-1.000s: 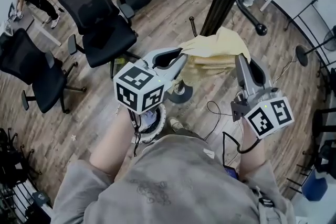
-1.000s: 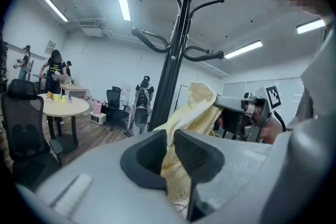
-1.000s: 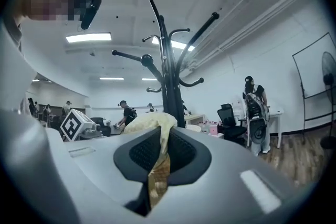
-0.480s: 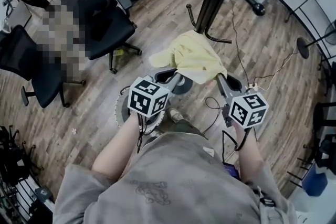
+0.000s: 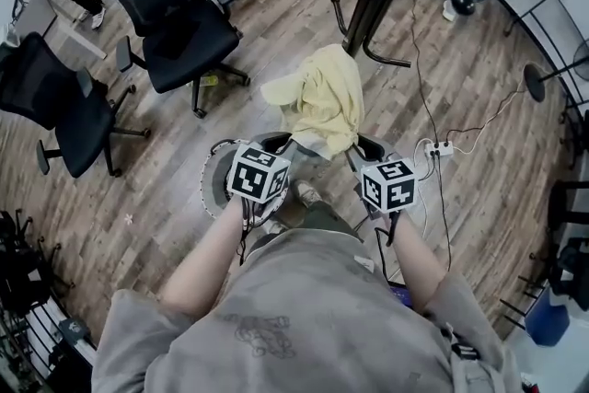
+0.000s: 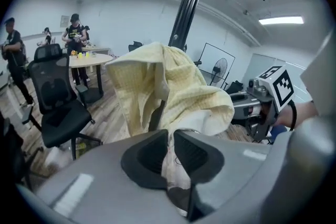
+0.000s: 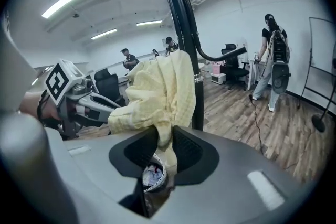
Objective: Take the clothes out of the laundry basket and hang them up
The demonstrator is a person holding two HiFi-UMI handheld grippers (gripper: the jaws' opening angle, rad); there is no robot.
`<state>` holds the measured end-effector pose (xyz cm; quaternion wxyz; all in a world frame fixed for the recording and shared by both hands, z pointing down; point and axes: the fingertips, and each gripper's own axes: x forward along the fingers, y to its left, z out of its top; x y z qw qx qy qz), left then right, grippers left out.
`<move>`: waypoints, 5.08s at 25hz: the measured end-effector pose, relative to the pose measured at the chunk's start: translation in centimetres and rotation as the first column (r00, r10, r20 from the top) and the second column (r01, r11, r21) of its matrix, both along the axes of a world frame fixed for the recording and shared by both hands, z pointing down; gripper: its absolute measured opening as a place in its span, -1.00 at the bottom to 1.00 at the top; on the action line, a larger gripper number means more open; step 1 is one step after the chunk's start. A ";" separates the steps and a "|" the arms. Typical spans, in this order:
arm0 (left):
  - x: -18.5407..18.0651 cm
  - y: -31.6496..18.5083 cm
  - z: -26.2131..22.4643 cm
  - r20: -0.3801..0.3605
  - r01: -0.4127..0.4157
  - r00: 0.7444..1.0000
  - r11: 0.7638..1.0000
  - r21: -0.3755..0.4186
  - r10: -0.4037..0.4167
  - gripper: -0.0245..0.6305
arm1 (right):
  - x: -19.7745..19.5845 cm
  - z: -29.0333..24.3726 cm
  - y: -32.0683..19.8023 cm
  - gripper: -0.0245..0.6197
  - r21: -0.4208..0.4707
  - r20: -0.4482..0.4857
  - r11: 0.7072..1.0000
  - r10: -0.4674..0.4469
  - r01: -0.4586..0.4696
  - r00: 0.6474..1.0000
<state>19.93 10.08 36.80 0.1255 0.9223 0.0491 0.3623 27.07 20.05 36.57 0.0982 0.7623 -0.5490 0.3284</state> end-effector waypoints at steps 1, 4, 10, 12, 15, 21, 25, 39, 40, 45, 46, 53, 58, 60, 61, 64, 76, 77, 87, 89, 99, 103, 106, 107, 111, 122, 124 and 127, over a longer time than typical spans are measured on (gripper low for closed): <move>-0.3 -0.1 0.4 0.009 0.014 1.000 1.000 -0.008 -0.014 -0.80 | -0.1 0.3 0.1 -0.53 -0.010 0.013 1.000 -0.004 0.005 1.000; -0.9 -0.3 1.0 0.024 0.032 0.999 0.999 -0.015 -0.031 -0.69 | -0.3 0.6 0.6 -0.36 -0.046 0.023 0.999 -0.019 0.020 1.000; -2.2 -1.2 0.4 0.016 0.045 0.999 0.999 0.005 -0.045 -0.47 | 1.2 -2.2 1.3 -0.31 -0.014 -0.019 0.999 0.042 -0.042 0.999; -2.5 -1.8 -0.4 -0.007 0.075 0.997 0.997 -0.006 -0.075 -0.45 | 1.7 -4.0 1.2 -0.31 0.020 -0.036 0.999 0.047 -0.047 0.998; -3.2 -3.1 -2.4 -0.055 0.132 0.990 0.991 -0.018 -0.133 -0.45 | 1.9 -7.3 0.2 -0.33 0.089 -0.064 0.996 0.032 -0.026 0.997; -4.6 -7.4 -8.1 -0.188 0.262 0.951 0.962 0.072 -0.244 -0.45 | 0.7 -13.7 -3.6 -0.36 0.222 -0.123 0.972 -0.056 0.083 0.991; -6.6 -9.9 -11.8 -0.256 0.348 0.915 0.930 0.116 -0.311 -0.45 | -1.0 -17.2 -6.6 -0.37 0.301 -0.154 0.935 -0.146 0.187 0.977; -19.4 -15.8 -16.1 -0.332 0.650 0.743 0.745 0.151 -0.581 -0.45 | -9.4 -20.7 -17.3 -0.35 0.397 -0.199 0.767 -0.464 0.504 0.863; -20.3 -16.1 -15.9 -0.329 0.667 0.731 0.729 0.155 -0.598 -0.45 | -10.2 -20.6 -18.0 -0.34 0.398 -0.200 0.753 -0.485 0.523 0.851; -24.5 -16.9 -15.5 -0.318 0.743 0.663 0.648 0.169 -0.677 -0.45 | -13.6 -20.1 -21.0 -0.31 0.394 -0.198 0.682 -0.591 0.616 0.782; -25.3 -16.9 -15.3 -0.314 0.756 0.650 0.633 0.168 -0.692 -0.45 | -14.3 -19.9 -21.6 -0.29 0.392 -0.194 0.669 -0.611 0.631 0.768; -29.1 -17.3 -13.4 -0.275 0.813 0.581 0.559 0.162 -0.766 -0.45 | -17.8 -16.3 -23.8 -0.24 0.309 -0.147 0.626 -0.712 0.716 0.686; -29.6 -17.7 -9.9 -0.191 0.800 0.598 0.567 0.196 -0.779 -0.45 | -19.4 -11.6 -24.8 -0.21 0.222 -0.105 0.614 -0.757 0.757 0.645; -29.6 -17.3 -8.2 -0.152 0.796 0.602 0.572 0.199 -0.784 -0.45 | -19.8 -9.0 -24.8 -0.20 0.176 -0.074 0.615 -0.770 0.768 0.634; -29.6 -17.2 -7.4 -0.139 0.795 0.602 0.574 0.198 -0.786 -0.45 | -19.9 -7.7 -24.7 -0.20 0.152 -0.056 0.617 -0.775 0.772 0.630; -29.6 -17.6 -5.2 -0.105 0.789 0.608 0.583 0.195 -0.787 -0.45 | -20.4 -4.2 -24.9 -0.18 0.090 -0.009 0.616 -0.786 0.783 0.619; -30.5 -16.6 8.9 0.116 0.762 0.623 0.633 0.134 -0.774 -0.45 | -22.3 10.1 -23.6 -0.15 -0.117 0.111 0.552 -0.819 0.825 0.563; -30.5 -16.3 10.2 0.136 0.763 0.622 0.636 0.117 -0.771 -0.45 | -22.3 11.5 -23.3 -0.15 -0.140 0.127 0.545 -0.818 0.827 0.561; -30.2 -15.4 23.6 0.258 0.745 0.628 0.663 0.073 -0.734 -0.45 | -21.4 24.5 -23.2 -0.15 -0.249 0.248 0.595 -0.724 0.764 0.644; -30.1 -15.0 26.3 0.277 0.752 0.621 0.657 0.054 -0.733 -0.45 | -21.5 27.2 -22.9 -0.14 -0.269 0.262 0.593 -0.713 0.759 0.650; -31.2 -14.0 40.7 0.365 0.805 0.541 0.593 0.036 -0.757 -0.45 | -23.6 39.3 -21.9 -0.13 -0.305 0.321 0.569 -0.693 0.763 0.645; -31.2 -13.6 45.2 0.393 0.816 0.527 0.578 0.014 -0.753 -0.45 | -24.2 44.2 -21.2 -0.12 -0.320 0.349 0.553 -0.687 0.770 0.638; -30.9 -13.5 48.1 0.413 0.850 0.484 0.526 -0.013 -0.772 -0.45 | -24.5 47.9 -21.1 -0.10 -0.299 0.385 0.561 -0.669 0.772 0.636; -30.8 -13.5 49.1 0.413 0.863 0.468 0.504 -0.023 -0.781 -0.45 | -24.6 49.2 -21.1 -0.09 -0.295 0.401 0.565 -0.659 0.771 0.637; -30.3 -13.7 54.5 0.412 0.845 0.478 0.534 0.024 -0.776 -0.45 | -24.0 53.9 -21.3 -0.07 -0.310 0.414 0.576 -0.635 0.757 0.652; -30.5 -11.8 66.5 0.541 0.879 0.391 0.476 0.020 -0.745 -0.30 | -25.1 65.2 -21.0 0.12 -0.312 0.451 0.670 -0.519 0.673 0.726; -30.6 -12.2 68.0 0.536 0.884 0.375 0.466 0.038 -0.756 -0.28 | -24.0 67.3 -21.2 0.15 -0.340 0.430 0.700 -0.479 0.628 0.766; -31.4 -12.2 70.5 0.554 0.906 0.323 0.420 0.053 -0.767 -0.27 | -22.6 70.2 -21.3 0.16 -0.365 0.426 0.746 -0.398 0.557 0.812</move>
